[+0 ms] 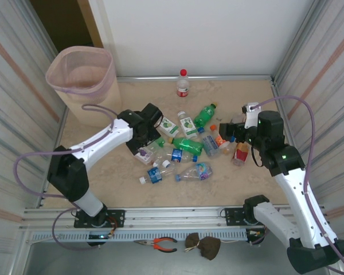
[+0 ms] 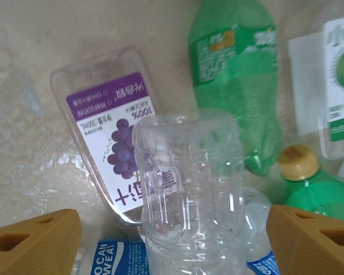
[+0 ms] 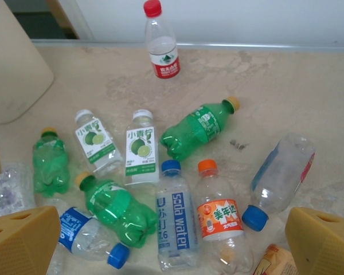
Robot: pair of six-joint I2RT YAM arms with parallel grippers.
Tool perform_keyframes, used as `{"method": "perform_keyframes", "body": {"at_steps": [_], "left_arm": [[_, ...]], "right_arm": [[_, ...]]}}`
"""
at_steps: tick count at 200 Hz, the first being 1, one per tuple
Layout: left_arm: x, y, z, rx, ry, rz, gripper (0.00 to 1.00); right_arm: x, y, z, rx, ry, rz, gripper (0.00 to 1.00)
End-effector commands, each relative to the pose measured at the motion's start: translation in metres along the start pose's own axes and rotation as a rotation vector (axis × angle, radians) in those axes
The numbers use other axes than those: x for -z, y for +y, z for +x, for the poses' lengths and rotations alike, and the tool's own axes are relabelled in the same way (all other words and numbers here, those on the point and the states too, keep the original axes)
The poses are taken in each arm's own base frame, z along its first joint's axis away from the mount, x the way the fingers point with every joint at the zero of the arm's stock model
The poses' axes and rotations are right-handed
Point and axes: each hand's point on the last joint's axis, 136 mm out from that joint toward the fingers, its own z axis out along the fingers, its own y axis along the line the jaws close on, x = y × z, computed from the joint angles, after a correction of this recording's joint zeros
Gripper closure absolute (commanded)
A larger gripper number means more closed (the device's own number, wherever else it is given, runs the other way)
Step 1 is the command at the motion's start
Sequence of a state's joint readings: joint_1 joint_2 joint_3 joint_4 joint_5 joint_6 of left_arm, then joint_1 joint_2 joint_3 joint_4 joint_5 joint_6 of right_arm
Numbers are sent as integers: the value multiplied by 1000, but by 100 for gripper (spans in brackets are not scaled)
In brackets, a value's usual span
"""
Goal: Put the plastic bottles in the bin
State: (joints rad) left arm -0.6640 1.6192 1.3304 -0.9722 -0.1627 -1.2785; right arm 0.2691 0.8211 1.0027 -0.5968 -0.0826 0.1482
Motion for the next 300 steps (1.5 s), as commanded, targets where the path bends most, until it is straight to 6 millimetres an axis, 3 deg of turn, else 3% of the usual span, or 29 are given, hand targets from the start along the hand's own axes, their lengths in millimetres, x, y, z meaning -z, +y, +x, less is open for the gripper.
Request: {"method": "perform_keyframes", "body": {"at_steps": [1, 44, 140, 237, 300], "left_arm": [[-12, 7, 17, 58, 63, -46, 13], [-28, 3, 31, 71, 118, -19, 8], [-47, -4, 42, 71, 166, -20, 17], [-46, -7, 39, 70, 147, -5, 33], [-39, -10, 34, 72, 131, 20, 38]], "right_arm": [[1, 3, 8, 13, 18, -15, 1], [3, 2, 11, 15, 23, -10, 1], [4, 1, 12, 11, 20, -6, 1], [3, 1, 13, 15, 27, -4, 1], [3, 0, 13, 19, 27, -1, 1]]}}
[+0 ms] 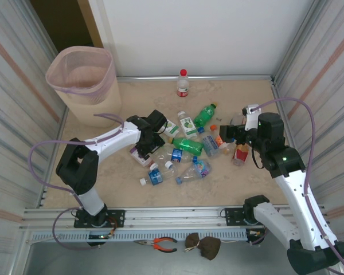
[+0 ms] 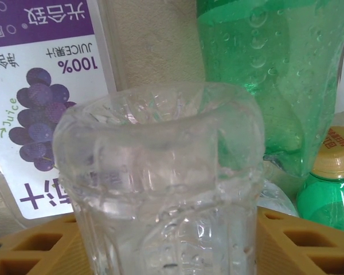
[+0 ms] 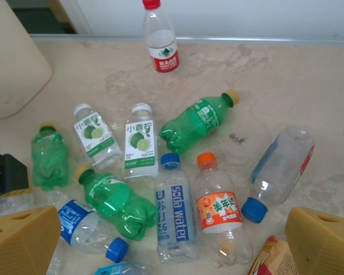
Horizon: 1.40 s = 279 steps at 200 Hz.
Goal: Put the plastic bottles in the bin
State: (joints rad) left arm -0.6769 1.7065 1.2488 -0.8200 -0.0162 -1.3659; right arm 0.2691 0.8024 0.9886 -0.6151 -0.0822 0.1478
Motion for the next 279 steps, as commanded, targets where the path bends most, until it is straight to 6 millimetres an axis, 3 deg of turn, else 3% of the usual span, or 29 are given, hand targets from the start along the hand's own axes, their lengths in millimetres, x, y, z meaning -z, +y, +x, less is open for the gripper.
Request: {"method": "perform_keyframes", "body": {"at_steps": [1, 65, 126, 181, 279], "left_arm": [[5, 4, -1, -1, -19, 0, 38], [39, -4, -18, -17, -94, 74, 39], [97, -15, -52, -78, -262, 207, 40], [179, -13, -105, -96, -523, 323, 42], [321, 22, -216, 14, -950, 370, 48]], "right_arm": [[0, 1, 5, 19, 14, -3, 1], [-1, 1, 4, 22, 15, -2, 1], [-2, 1, 1, 24, 15, 0, 1], [-2, 1, -2, 22, 7, 1, 1], [2, 2, -9, 13, -8, 4, 1]]}}
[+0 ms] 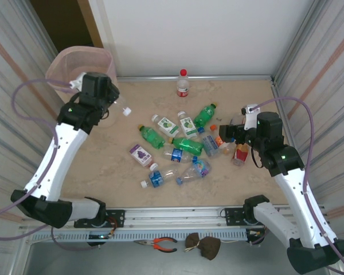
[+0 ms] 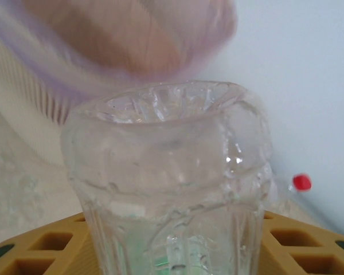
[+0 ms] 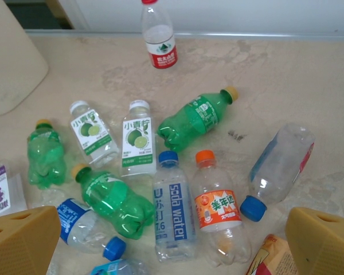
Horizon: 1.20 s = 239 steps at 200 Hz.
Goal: Put the plastic bottles in the bin
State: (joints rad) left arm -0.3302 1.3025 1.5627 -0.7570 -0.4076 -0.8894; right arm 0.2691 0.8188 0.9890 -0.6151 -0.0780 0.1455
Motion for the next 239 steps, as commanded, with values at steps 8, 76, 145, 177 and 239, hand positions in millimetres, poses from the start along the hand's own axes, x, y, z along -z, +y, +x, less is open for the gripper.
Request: {"method": "perform_keyframes", "body": {"at_steps": [8, 76, 145, 177, 239], "left_arm": [[12, -3, -61, -26, -169, -12, 48], [-1, 1, -146, 62, -348, -68, 48], [-34, 18, -178, 177, -565, -194, 50], [-57, 23, -181, 236, -638, -225, 50], [-106, 37, -160, 311, -643, -282, 51]], "right_arm": [[7, 3, -10, 8, -22, 0, 1], [7, 4, -14, -6, -31, -5, 1], [5, 3, -18, -12, -36, 2, 1], [3, 2, -18, -9, -36, 10, 1], [-3, -1, -17, -5, -22, 25, 1]]}}
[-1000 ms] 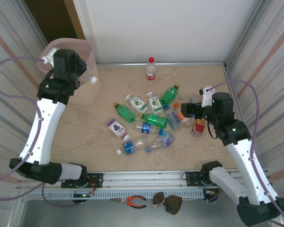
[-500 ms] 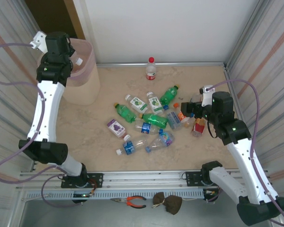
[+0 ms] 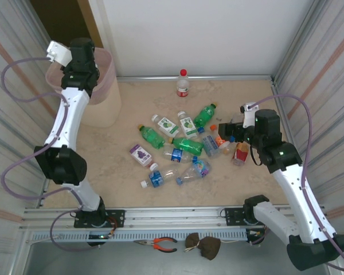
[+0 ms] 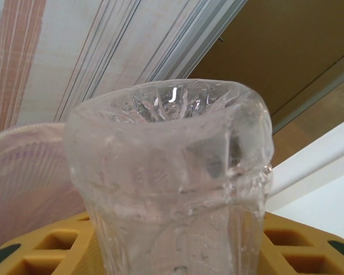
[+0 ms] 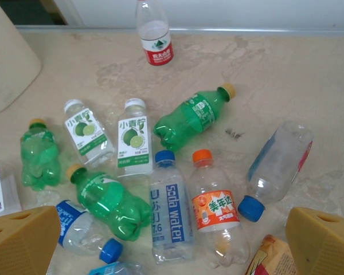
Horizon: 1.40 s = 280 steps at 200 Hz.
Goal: Put the plastic bottles in the bin
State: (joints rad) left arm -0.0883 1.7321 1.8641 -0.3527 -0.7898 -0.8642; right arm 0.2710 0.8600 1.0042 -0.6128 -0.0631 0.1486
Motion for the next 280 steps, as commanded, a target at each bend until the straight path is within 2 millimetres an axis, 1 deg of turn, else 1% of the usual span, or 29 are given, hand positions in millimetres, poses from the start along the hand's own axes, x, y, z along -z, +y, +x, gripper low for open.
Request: {"method": "perform_keyframes", "body": {"at_steps": [1, 39, 66, 85, 98, 106, 108, 110, 112, 117, 119, 124, 125, 129, 130, 133, 134, 138, 139, 140, 142, 147, 148, 149, 151, 190, 228, 258, 280], "left_arm": [[-10, 10, 0, 90, -67, -51, 51], [-32, 25, 33, 101, -43, -114, 51], [-53, 35, 59, 125, 32, -156, 51], [-68, 38, 78, 130, 100, -162, 51], [-77, 36, 89, 129, 154, -159, 52], [-82, 35, 96, 133, 195, -156, 53], [-84, 37, 101, 129, 213, -163, 53], [-85, 35, 100, 134, 219, -158, 53], [-87, 38, 104, 128, 232, -168, 53], [-90, 35, 108, 139, 260, -158, 53], [-91, 38, 112, 133, 277, -167, 53], [-93, 35, 115, 139, 305, -159, 53], [-93, 37, 118, 134, 315, -165, 53], [-93, 33, 116, 142, 330, -153, 53], [-96, 36, 122, 134, 341, -162, 53], [-99, 40, 131, 123, 363, -177, 53], [-100, 38, 129, 128, 362, -171, 53], [-102, 41, 135, 121, 383, -181, 53], [-103, 44, 137, 114, 394, -191, 53], [-103, 41, 135, 121, 393, -182, 53], [-103, 41, 135, 120, 401, -185, 53], [-105, 43, 141, 114, 427, -194, 53], [-106, 45, 145, 109, 437, -200, 53], [-106, 44, 143, 112, 438, -196, 53], [-107, 46, 149, 102, 453, -203, 53], [-116, 59, 182, 101, 644, -232, 53], [-122, 63, 215, 94, 767, -207, 52], [-123, 72, 236, 97, 846, -216, 50], [-122, 78, 247, 116, 890, -233, 47]], "right_arm": [[5, 1, -16, -1, -44, 8, 1], [2, 0, -15, 11, -33, 14, 1], [-1, -1, -13, 20, -20, 20, 1], [-4, -1, -12, 21, -13, 22, 1], [-7, -1, -10, 21, -6, 20, 1], [-7, -1, -10, 22, -5, 20, 1], [-8, -1, -10, 21, -5, 19, 1], [-8, -1, -10, 21, -5, 18, 1], [-8, -1, -10, 21, -5, 18, 1], [-9, -1, -9, 21, -3, 16, 1], [-10, -1, -9, 21, 0, 16, 1], [-10, -1, -9, 21, 1, 15, 1], [-10, -1, -9, 22, 1, 16, 1], [-11, -1, -8, 22, 3, 16, 1], [-11, -1, -8, 22, 3, 16, 1], [-12, -1, -8, 22, 5, 16, 1], [-12, -1, -8, 22, 5, 16, 1], [-12, -1, -8, 22, 7, 14, 1], [-12, 0, -8, 22, 7, 13, 1], [-13, -1, -8, 22, 7, 14, 1], [-13, -1, -7, 22, 8, 14, 1], [-13, -1, -8, 22, 8, 14, 1], [-13, -1, -7, 22, 9, 13, 1], [-13, 0, -7, 22, 10, 13, 1], [-14, -1, -7, 21, 11, 13, 1], [-17, 0, -6, 29, 18, 11, 1], [-20, 1, -6, 30, 24, 6, 1], [-21, 0, -4, 31, 34, 7, 1], [-22, 0, -4, 29, 35, 7, 1]]}}
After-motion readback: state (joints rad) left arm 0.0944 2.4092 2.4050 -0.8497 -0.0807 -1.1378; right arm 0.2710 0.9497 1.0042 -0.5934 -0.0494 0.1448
